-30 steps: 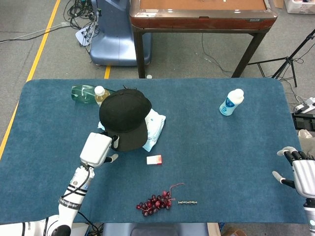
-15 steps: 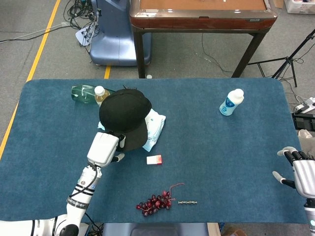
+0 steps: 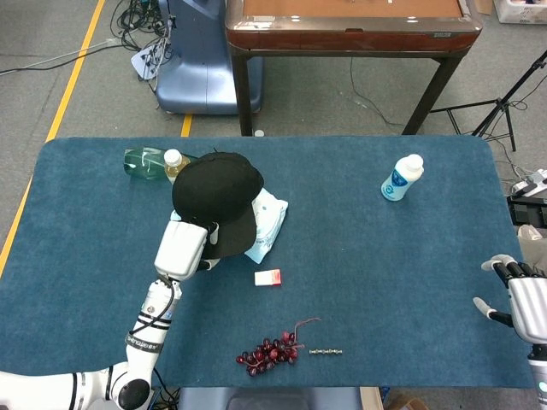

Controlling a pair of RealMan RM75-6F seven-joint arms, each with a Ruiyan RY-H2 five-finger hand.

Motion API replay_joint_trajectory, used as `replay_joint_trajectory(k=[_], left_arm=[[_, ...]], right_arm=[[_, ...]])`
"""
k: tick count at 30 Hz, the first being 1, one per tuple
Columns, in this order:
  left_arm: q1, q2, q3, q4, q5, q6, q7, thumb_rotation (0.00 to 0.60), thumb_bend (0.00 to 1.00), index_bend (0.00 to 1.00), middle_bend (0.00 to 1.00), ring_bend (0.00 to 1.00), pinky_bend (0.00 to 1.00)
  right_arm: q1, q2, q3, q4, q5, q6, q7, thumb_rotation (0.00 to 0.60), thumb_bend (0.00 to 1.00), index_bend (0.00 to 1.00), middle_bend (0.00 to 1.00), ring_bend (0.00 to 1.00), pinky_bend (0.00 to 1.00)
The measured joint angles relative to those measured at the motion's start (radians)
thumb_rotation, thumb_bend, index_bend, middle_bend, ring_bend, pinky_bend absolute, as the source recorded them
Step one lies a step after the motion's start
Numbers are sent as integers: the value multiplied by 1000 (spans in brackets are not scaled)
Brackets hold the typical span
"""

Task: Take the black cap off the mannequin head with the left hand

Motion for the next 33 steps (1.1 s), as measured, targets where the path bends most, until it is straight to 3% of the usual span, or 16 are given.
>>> replay_joint_trajectory(k=[6, 16, 23, 33], left_arm=[[4, -15, -2, 46, 40, 22, -77, 600, 0, 475, 830, 587, 738], [9, -6, 24, 77, 118, 25, -156, 600, 16, 477, 831, 590, 741], [16, -6, 40, 123, 166, 34, -201, 600, 257, 500, 833, 595, 743], [24, 5, 48, 135, 192, 34, -212, 600, 520, 554, 832, 594, 745]], right_arm=[[2, -3, 0, 0, 3, -5, -6, 600, 67, 393, 352, 419, 680], [3, -4, 1, -1, 6, -7, -7, 600, 67, 393, 352, 419, 680], [3, -4, 2, -1, 9, -9, -8, 600, 68, 393, 353, 419, 680], [6, -6, 3, -2, 16, -17, -14, 600, 68, 393, 353, 419, 680]])
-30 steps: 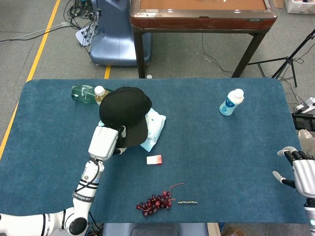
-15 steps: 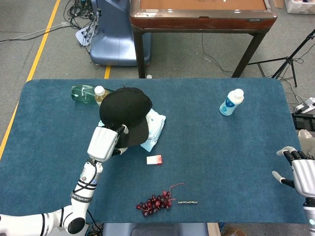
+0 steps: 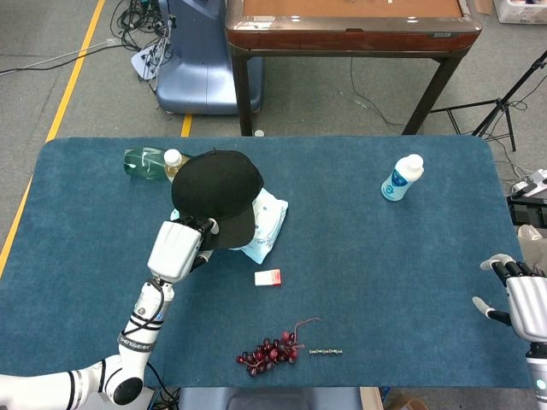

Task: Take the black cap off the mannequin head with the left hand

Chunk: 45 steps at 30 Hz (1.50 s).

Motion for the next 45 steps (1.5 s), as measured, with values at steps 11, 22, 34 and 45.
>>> replay_joint_trajectory(k=[11, 22, 34, 45], left_arm=[[3, 11, 29, 85, 106, 22, -60, 600, 715, 639, 795, 571, 772], [13, 57, 46, 99, 117, -6, -97, 600, 759, 673, 817, 588, 792], [5, 107, -4, 45, 116, -1, -53, 600, 758, 681, 840, 608, 808], [-14, 122, -48, 30, 96, -3, -39, 600, 759, 681, 841, 609, 809]], right_arm=[[4, -2, 3, 2, 11, -10, -5, 600, 68, 393, 353, 419, 680], [10, -8, 4, 3, 20, -21, -18, 600, 68, 393, 353, 419, 680], [15, -12, 4, 4, 27, -29, -26, 600, 68, 393, 353, 419, 680], [18, -12, 6, 5, 35, -35, -26, 600, 67, 393, 353, 419, 680]])
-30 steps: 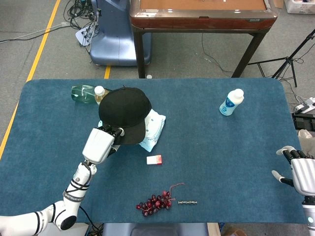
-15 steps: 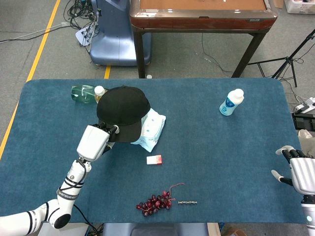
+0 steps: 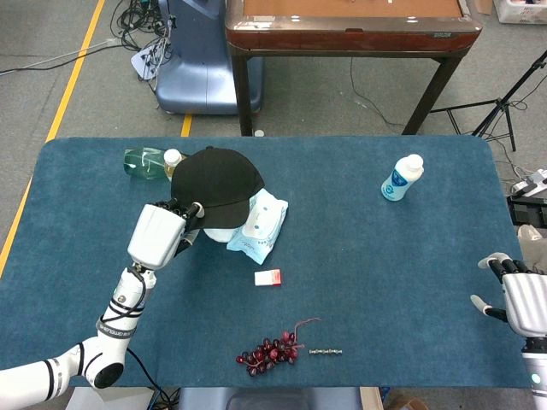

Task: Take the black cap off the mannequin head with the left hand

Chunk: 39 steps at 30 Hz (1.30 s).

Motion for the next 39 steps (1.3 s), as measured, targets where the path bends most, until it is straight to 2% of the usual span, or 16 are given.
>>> replay_joint_trajectory(k=[14, 30, 39], left_arm=[[-36, 4, -62, 14, -58, -16, 4, 600, 759, 681, 841, 609, 808], [-56, 16, -106, 14, -100, 4, 5, 600, 759, 681, 841, 609, 809], [-75, 18, -129, 63, -151, -11, 13, 600, 759, 680, 841, 609, 809]], right_arm=[[2, 2, 1, 1, 4, -3, 7, 600, 67, 393, 353, 419, 680], [4, 2, 1, 2, 8, -6, 7, 600, 67, 393, 353, 419, 680], [4, 3, 0, 2, 8, -5, 9, 600, 67, 393, 353, 419, 680]])
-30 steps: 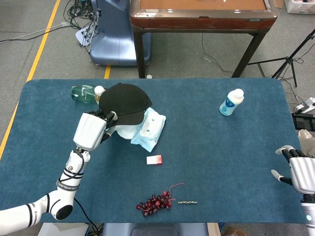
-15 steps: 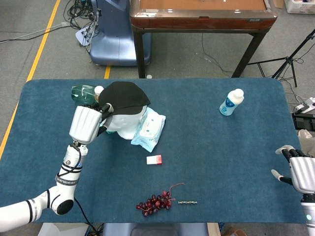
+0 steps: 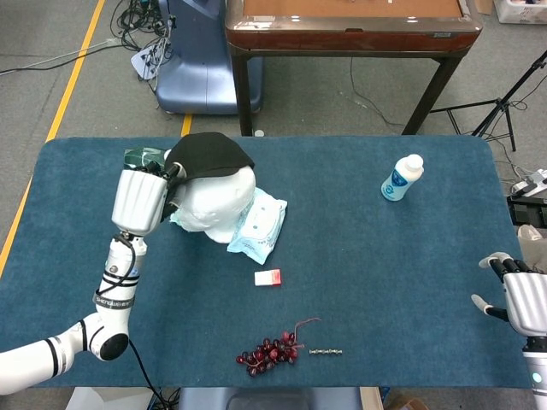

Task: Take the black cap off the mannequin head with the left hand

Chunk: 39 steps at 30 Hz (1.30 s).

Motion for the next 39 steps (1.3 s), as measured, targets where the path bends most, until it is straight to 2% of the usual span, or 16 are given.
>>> replay_joint_trajectory(k=[13, 20, 39], left_arm=[[-5, 18, 4, 108, -29, 4, 7, 600, 759, 673, 839, 609, 809], [10, 45, 9, 132, -32, 22, -3, 600, 759, 673, 839, 608, 809], [88, 148, 17, 123, -51, 81, -58, 600, 759, 673, 840, 608, 809]], right_arm=[[1, -1, 0, 0, 3, -2, -5, 600, 67, 393, 353, 419, 680], [2, -3, 0, 1, 4, -4, -8, 600, 68, 393, 353, 419, 680], [6, -8, 0, 2, 10, -9, -19, 600, 68, 393, 353, 419, 680]])
